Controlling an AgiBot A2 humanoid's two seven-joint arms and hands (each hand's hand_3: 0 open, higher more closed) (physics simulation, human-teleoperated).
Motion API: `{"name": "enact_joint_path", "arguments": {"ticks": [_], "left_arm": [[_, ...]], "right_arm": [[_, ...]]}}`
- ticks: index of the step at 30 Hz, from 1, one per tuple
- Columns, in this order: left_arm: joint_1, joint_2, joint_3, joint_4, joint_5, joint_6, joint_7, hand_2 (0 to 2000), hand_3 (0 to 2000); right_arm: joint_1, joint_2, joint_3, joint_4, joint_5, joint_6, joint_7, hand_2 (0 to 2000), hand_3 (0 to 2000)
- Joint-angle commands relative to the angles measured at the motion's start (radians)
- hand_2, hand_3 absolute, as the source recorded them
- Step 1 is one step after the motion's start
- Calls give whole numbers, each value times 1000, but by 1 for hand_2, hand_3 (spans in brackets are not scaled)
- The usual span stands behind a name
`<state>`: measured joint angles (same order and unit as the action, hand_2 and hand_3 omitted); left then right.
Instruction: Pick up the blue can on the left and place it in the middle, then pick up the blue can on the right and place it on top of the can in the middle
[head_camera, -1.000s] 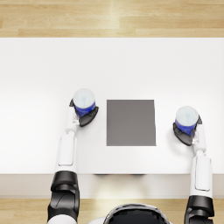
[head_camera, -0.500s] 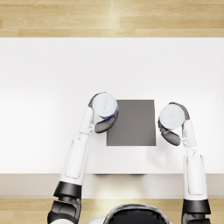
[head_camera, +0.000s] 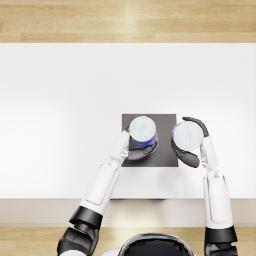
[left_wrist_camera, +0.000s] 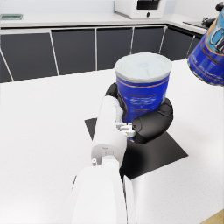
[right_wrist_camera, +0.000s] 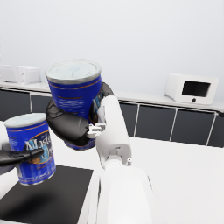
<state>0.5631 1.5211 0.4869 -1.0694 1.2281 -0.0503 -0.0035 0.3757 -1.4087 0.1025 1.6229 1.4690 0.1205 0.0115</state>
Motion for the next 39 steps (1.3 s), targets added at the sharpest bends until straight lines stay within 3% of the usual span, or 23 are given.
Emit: {"name": "enact_joint_path", "arguments": {"ticks": [1, 7, 14, 15, 16, 17, 18, 19, 21, 22, 26, 30, 32, 38, 39], "left_arm": [[16, 13, 29, 37, -1, 1, -7, 2000, 1520], [4, 24, 32, 90, -4, 1, -148, 2000, 1520], [16, 48, 9, 200, -4, 4, -193, 2000, 1520], [73, -37, 216, 208, -4, 0, -194, 2000, 1520], [27, 28, 54, 208, -5, 2, -196, 2000, 1520], [28, 31, 54, 223, -4, 1, -195, 2000, 1520], [23, 31, 51, 215, -4, -9, -201, 639, 1193], [21, 32, 47, 215, -4, -50, -211, 0, 867], [17, 36, 32, 201, -4, -83, -226, 0, 213], [11, 35, 30, 181, -4, -72, -232, 0, 0], [-27, 25, -5, 73, -4, 9, -208, 0, 0], [-118, -16, -59, -193, -5, 35, -72, 0, 0], [-164, -36, -100, -338, -5, 40, -35, 0, 0], [-233, -62, -199, -598, -5, 49, -2, 0, 0], [-236, -61, -218, -629, -5, 49, 0, 0, 0]], "right_arm": [[30, -9, 4, 14, 0, -1, 0, 2000, 1520], [49, -23, 22, 26, 0, -9, -1, 2000, 1520], [98, -48, 42, 38, 0, 1, -1, 2000, 1520], [106, -51, 43, 35, 0, 2, -1, 2000, 1520], [115, -56, 48, 32, 0, 3, 0, 2000, 1520], [125, -60, 56, 22, 0, 4, 1, 2000, 1520], [131, -64, 61, 24, 0, 4, 1, 2000, 1520], [134, -67, 66, 24, 0, 4, 1, 2000, 1520], [152, -76, 75, 10, 0, 5, 2, 2000, 1520], [160, -80, 83, 4, 0, 5, 2, 2000, 1520], [197, -100, 118, -37, 0, 5, 1, 2000, 1520], [251, -128, 145, -69, 0, 5, 1, 2000, 1520], [270, -139, 158, -76, 0, 6, 1, 2000, 1520], [295, -158, 187, -122, 0, 2, 2, 2000, 1520], [293, -160, 189, -118, 0, -78, -33, 2000, 1520]]}}
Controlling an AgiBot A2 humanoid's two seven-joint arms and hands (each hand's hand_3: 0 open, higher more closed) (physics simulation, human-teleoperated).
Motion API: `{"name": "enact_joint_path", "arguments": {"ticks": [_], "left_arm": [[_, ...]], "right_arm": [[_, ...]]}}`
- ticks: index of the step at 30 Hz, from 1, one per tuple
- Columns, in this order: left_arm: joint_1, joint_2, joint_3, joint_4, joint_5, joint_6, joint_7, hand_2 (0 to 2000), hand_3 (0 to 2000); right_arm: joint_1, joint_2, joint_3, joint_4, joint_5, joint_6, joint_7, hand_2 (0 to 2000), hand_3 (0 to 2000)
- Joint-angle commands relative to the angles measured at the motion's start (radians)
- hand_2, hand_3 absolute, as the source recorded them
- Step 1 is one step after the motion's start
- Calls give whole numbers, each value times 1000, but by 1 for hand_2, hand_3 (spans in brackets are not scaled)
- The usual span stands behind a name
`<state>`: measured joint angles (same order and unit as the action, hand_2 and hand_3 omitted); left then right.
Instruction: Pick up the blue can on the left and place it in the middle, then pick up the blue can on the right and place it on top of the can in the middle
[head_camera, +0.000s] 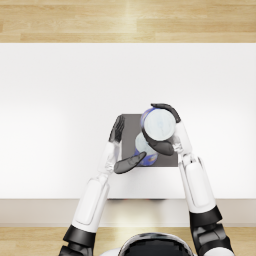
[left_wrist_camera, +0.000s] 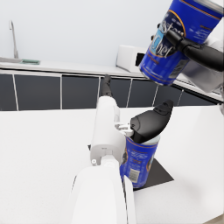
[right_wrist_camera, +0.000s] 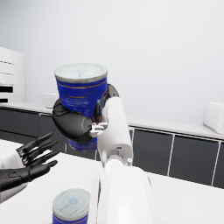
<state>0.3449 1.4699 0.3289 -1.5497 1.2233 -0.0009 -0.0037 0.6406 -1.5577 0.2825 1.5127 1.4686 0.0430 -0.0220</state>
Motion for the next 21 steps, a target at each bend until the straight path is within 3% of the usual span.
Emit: {"name": "enact_joint_path", "arguments": {"ticks": [1, 2, 3, 6, 9, 21], "left_arm": [[-17, -7, -84, -167, 0, 0, 1, 0, 0], [-14, -4, -107, -185, 0, 0, 2, 0, 0], [-11, 0, -135, -197, 0, 1, 2, 0, 0], [-3, 5, -204, -210, 0, 1, 3, 0, 0], [4, 9, -258, -220, 0, 1, 4, 0, 0], [7, 17, -311, -216, 0, 1, 4, 0, 0]], "right_arm": [[27, -12, 8, -8, 0, -102, -43, 2000, 1520], [147, 241, 310, -6, 0, -179, -73, 2000, 1520], [50, 52, 94, -3, -1, -229, -96, 2000, 1520], [46, 53, 121, -15, 0, -312, -130, 2000, 1520], [24, 57, 143, -25, 0, -345, -142, 2000, 1520], [-34, 56, 198, -68, 0, -363, -152, 2000, 1520]]}}
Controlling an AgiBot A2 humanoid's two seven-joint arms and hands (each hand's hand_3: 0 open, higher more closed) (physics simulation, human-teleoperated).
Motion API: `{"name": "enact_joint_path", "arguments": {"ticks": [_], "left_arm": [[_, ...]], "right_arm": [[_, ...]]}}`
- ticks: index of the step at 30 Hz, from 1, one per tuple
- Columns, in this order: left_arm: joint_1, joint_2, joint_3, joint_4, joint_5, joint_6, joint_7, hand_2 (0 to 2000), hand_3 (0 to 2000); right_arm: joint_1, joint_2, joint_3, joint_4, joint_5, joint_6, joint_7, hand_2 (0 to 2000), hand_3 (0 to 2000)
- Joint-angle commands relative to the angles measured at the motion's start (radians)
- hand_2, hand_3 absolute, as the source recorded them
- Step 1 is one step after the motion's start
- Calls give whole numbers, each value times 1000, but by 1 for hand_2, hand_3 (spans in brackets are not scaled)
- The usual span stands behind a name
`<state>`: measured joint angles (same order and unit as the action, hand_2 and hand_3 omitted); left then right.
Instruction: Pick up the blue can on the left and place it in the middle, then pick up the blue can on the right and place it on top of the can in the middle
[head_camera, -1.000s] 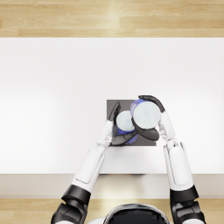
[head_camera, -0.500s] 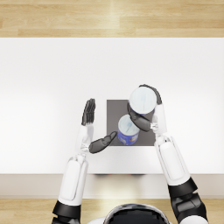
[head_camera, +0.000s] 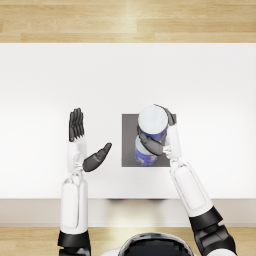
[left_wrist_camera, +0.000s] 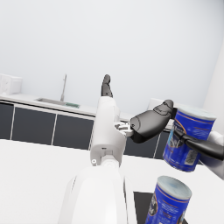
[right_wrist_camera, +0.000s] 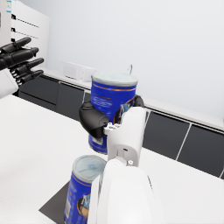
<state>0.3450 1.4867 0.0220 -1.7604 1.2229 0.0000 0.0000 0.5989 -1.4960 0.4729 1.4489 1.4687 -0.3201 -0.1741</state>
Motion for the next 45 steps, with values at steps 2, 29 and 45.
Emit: {"name": "enact_joint_path", "arguments": {"ticks": [2, 29, 45], "left_arm": [[-5, 1, 3, 2, 0, 0, 0, 0, 0], [-27, 20, 9, 10, 0, 0, 0, 0, 0], [0, 34, 22, -8, 0, 0, 0, 0, 0]], "right_arm": [[4, -9, 50, -24, 0, -3, 1, 2000, 1520], [-52, -41, 24, -39, 0, -93, -9, 0, 0], [19, -11, -45, 157, 1, -109, -11, 0, 0]]}}
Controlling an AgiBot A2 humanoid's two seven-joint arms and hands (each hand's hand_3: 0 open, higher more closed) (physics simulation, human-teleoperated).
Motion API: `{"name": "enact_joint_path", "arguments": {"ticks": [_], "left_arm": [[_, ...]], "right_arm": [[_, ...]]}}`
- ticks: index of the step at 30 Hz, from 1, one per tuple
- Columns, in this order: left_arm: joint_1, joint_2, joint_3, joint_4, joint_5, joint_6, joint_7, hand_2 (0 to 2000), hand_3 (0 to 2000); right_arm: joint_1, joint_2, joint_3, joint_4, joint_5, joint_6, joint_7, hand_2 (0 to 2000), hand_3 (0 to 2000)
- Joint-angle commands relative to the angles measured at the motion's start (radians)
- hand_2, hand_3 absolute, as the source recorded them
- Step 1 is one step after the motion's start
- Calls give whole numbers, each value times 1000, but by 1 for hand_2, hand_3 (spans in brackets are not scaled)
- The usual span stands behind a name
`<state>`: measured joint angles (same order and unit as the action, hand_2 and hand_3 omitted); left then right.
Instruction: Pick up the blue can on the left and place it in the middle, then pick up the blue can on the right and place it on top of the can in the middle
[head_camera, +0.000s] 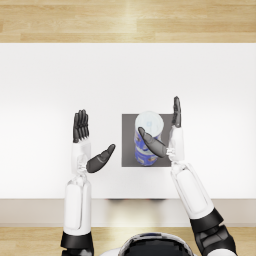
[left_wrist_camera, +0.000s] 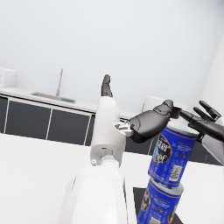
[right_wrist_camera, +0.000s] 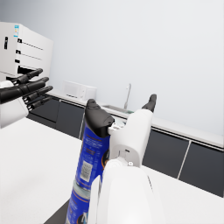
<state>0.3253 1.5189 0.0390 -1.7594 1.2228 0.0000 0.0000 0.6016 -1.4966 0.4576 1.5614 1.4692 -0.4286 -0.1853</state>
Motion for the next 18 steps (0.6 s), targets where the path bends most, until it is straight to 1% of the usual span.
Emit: {"name": "enact_joint_path", "arguments": {"ticks": [1, 2, 4, 5, 6, 11, 12, 14, 15, 16, 18], "left_arm": [[22, 3, 0, -10, 0, 0, 0, 0, 0], [5, 2, 1, -3, 0, 0, 0, 0, 0], [32, 6, -2, -10, 0, 0, 0, 0, 0], [12, 5, 0, -6, 0, 0, 0, 0, 0], [42, 7, -7, -9, 0, 0, 0, 0, 0], [98, 8, -59, -15, 0, 0, 0, 0, 0], [109, 7, -74, -12, 0, 0, 0, 0, 0], [122, 6, -91, 4, 0, 0, 0, 0, 0], [129, 5, -98, 8, 0, 0, 0, 0, 0], [129, 5, -106, 9, 0, 0, 0, 0, 0], [129, 5, -124, 24, 0, 0, 0, 0, 0]], "right_arm": [[18, -14, -42, 56, 0, -2, 0, 0, 0], [18, -16, -53, 66, 0, -1, 0, 0, 0], [21, -22, -84, 95, 0, -1, 1, 0, 0], [24, -26, -103, 113, 0, -1, 0, 0, 0], [25, -28, -122, 119, 0, -1, 0, 0, 0], [24, -37, -261, 180, 0, 1, 1, 0, 0], [25, -37, -301, 182, 0, 33, 1, 0, 0], [29, -39, -361, 178, 0, 210, 57, 0, 0], [29, -39, -384, 174, -1, 272, 94, 0, 0], [30, -38, -407, 170, -1, 317, 120, 0, 0], [22, -38, -445, 159, -1, 371, 152, 0, 0]]}}
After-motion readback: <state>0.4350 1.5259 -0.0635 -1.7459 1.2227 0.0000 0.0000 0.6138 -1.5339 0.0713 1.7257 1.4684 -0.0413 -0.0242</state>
